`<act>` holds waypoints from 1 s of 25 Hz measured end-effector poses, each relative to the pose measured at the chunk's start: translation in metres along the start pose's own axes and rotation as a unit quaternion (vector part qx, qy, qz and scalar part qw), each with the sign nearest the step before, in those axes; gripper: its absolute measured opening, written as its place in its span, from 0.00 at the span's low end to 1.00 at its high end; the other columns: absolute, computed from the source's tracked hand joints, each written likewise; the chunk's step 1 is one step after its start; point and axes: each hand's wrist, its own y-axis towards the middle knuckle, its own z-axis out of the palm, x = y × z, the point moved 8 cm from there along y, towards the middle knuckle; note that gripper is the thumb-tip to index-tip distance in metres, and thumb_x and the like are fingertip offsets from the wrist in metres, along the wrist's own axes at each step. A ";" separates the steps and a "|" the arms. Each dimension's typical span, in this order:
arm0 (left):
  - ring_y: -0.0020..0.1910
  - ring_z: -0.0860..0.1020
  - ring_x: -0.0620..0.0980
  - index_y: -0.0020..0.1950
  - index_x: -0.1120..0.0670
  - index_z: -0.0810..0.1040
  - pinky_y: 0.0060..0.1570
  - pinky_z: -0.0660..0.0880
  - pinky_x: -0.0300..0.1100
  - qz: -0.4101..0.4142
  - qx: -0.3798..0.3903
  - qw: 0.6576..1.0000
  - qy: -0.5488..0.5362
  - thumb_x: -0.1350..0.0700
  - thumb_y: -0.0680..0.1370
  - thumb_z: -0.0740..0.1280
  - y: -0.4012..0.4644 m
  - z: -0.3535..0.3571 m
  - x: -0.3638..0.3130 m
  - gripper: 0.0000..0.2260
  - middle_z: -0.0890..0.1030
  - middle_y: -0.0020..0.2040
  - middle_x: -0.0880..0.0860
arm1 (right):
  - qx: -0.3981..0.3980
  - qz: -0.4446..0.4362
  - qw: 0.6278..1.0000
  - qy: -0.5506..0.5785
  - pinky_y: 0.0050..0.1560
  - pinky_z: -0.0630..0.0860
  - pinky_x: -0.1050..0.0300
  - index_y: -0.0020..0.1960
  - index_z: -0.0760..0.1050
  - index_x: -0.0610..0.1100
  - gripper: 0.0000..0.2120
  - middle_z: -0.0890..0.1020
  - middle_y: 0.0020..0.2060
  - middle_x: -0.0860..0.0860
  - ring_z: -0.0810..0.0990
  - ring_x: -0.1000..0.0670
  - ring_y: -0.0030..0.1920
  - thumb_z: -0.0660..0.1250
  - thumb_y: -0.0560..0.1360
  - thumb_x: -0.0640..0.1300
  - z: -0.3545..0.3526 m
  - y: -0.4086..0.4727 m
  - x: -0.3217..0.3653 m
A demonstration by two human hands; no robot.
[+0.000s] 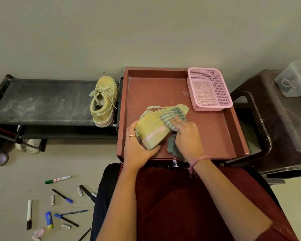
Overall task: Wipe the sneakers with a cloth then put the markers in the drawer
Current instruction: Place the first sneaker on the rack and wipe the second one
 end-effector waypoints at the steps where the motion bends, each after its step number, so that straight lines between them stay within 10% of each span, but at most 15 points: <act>1: 0.59 0.70 0.29 0.67 0.50 0.63 0.53 0.68 0.22 0.000 0.003 1.000 -0.010 0.61 0.60 0.83 0.000 0.001 0.001 0.42 0.70 0.65 0.53 | 0.010 -0.005 1.000 0.015 0.62 0.56 0.73 0.65 0.74 0.41 0.26 0.75 0.66 0.47 0.72 0.44 0.64 0.57 0.71 0.24 -0.001 -0.009 0.009; 5: 0.60 0.72 0.35 0.67 0.51 0.64 0.54 0.71 0.28 0.024 0.014 1.000 -0.003 0.59 0.60 0.83 -0.002 0.002 0.001 0.41 0.70 0.63 0.50 | 0.018 -0.048 0.997 0.052 0.60 0.57 0.69 0.68 0.73 0.47 0.32 0.72 0.68 0.49 0.69 0.44 0.60 0.54 0.71 0.23 -0.006 -0.046 0.040; 10: 0.62 0.72 0.37 0.69 0.51 0.64 0.59 0.71 0.32 0.035 0.027 0.999 0.010 0.60 0.62 0.81 -0.001 0.006 0.003 0.41 0.69 0.62 0.42 | 0.038 -0.127 0.988 -0.079 0.65 0.59 0.32 0.72 0.63 0.50 0.36 0.68 0.71 0.49 0.65 0.39 0.71 0.49 0.67 0.31 0.015 -0.052 0.044; 17: 0.66 0.69 0.47 0.70 0.55 0.64 0.65 0.67 0.35 0.077 0.035 0.995 0.053 0.57 0.64 0.80 -0.001 0.009 -0.002 0.39 0.69 0.66 0.52 | 0.105 -0.005 0.987 -0.119 0.71 0.55 0.37 0.75 0.59 0.50 0.31 0.57 0.76 0.50 0.50 0.36 0.75 0.56 0.76 0.30 0.012 0.024 0.005; 25: 0.65 0.71 0.48 0.72 0.58 0.62 0.64 0.72 0.49 0.066 0.042 0.996 0.046 0.52 0.65 0.79 0.000 0.008 0.009 0.40 0.70 0.66 0.54 | 0.045 -0.097 0.994 -0.009 0.58 0.68 0.46 0.70 0.68 0.52 0.31 0.66 0.71 0.55 0.66 0.45 0.64 0.60 0.72 0.29 -0.004 -0.035 0.074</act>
